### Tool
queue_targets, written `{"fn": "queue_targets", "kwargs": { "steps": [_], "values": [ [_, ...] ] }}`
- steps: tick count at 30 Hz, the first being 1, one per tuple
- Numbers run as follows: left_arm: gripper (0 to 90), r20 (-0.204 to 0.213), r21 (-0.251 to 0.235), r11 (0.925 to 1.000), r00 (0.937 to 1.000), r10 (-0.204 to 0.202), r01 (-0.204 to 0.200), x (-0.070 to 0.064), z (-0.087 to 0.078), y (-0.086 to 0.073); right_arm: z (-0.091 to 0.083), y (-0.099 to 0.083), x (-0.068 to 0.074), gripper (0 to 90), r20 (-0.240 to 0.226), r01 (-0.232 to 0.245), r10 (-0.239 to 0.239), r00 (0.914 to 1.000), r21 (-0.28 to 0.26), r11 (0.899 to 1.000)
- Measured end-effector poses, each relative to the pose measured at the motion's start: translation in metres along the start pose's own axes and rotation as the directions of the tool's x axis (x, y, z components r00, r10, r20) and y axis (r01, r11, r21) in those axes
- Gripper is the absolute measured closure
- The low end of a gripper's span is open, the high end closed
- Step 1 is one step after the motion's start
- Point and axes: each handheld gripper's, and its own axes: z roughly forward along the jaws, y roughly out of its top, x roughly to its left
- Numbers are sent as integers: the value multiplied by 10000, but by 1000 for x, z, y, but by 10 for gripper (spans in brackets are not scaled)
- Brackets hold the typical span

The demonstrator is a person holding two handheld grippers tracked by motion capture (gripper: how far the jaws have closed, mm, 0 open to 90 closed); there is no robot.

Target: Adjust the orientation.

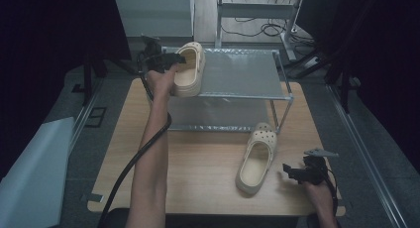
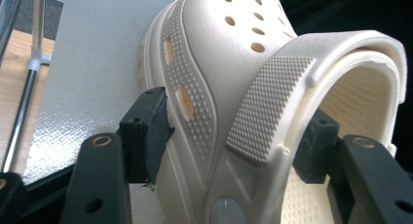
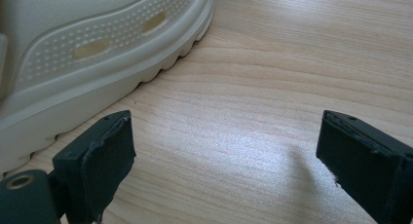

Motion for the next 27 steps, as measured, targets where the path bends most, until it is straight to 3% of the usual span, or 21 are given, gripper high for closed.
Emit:
{"fn": "queue_targets", "kwargs": {
  "steps": [14, 22, 24, 27],
  "values": [
    [384, -260, -353, 9993, 9996, 92, -101, -7, 4, -2, 1, 0, 1, 73, -83, 70, -69, 9999, 77, 9999],
    [375, -415, -629, 9974, 9986, 325, -351, -11, 13, -3, 1, 0, 0, 73, -92, 26, -25, 10000, 66, 10000],
    [360, -234, -526, 9979, 9991, 363, -375, -11, 12, -2, 1, 0, 0, 74, -103, 23, -22, 9999, 56, 10000],
    [312, 491, -390, 9992, 9987, 150, -131, -7, 7, 0, 1, 0, 0, 74, -131, 39, -39, 9999, 44, 10000]
  ]
}}
